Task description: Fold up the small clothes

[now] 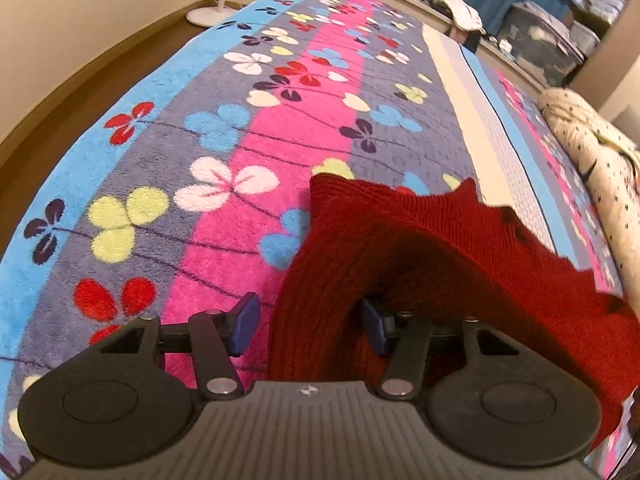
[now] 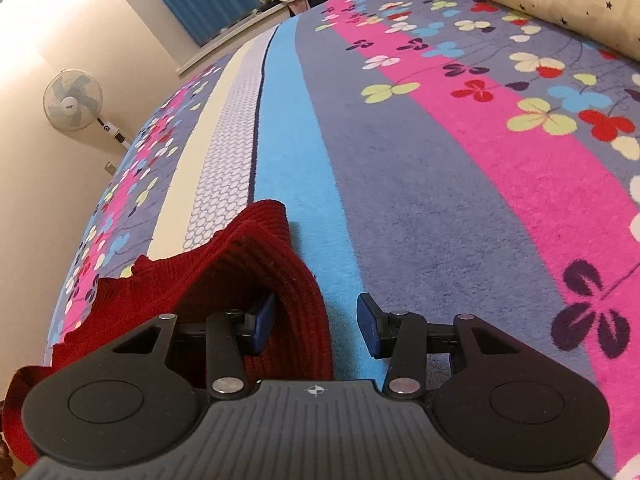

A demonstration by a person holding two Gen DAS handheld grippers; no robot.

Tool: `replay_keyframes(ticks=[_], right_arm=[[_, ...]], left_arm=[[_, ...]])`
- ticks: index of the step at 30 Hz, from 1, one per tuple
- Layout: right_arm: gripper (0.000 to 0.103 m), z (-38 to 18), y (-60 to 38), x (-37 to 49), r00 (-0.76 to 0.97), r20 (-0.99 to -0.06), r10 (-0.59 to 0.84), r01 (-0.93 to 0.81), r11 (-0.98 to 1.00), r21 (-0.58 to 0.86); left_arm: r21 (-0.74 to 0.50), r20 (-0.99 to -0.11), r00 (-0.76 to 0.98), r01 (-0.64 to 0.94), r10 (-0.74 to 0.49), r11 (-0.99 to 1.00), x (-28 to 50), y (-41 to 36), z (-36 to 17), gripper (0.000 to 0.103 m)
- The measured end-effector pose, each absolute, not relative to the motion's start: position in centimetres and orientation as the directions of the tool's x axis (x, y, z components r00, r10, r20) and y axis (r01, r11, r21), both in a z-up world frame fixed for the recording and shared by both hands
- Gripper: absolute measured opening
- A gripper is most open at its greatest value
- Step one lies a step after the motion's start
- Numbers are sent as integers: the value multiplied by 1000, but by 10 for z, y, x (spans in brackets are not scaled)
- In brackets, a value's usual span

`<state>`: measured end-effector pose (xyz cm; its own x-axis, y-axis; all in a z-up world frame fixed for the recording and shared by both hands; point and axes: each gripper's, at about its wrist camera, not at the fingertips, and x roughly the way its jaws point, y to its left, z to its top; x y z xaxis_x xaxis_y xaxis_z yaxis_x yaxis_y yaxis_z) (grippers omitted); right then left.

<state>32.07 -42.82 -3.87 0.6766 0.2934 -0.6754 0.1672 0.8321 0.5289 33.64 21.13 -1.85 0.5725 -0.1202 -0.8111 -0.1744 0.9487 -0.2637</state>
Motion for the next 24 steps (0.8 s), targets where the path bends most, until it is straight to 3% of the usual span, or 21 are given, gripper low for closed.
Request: replay_keyframes(ticks=[13, 20, 22, 24], right_arm=[[48, -43, -427, 326, 663, -676, 321, 173, 813, 556], [47, -41, -427, 325, 667, -669, 328, 159, 814, 558], [44, -41, -427, 325, 669, -665, 332, 155, 812, 562], [35, -40, -426, 325, 671, -658, 342, 141, 812, 567]], left_arm=[[-283, -815, 562, -173, -142, 943, 343, 211, -25, 53], [-271, -812, 566, -149, -143, 951, 343, 206, -24, 44], [-262, -813, 565, -144, -138, 954, 343, 204, -24, 44], [-260, -813, 566, -143, -137, 955, 343, 204, -24, 44]])
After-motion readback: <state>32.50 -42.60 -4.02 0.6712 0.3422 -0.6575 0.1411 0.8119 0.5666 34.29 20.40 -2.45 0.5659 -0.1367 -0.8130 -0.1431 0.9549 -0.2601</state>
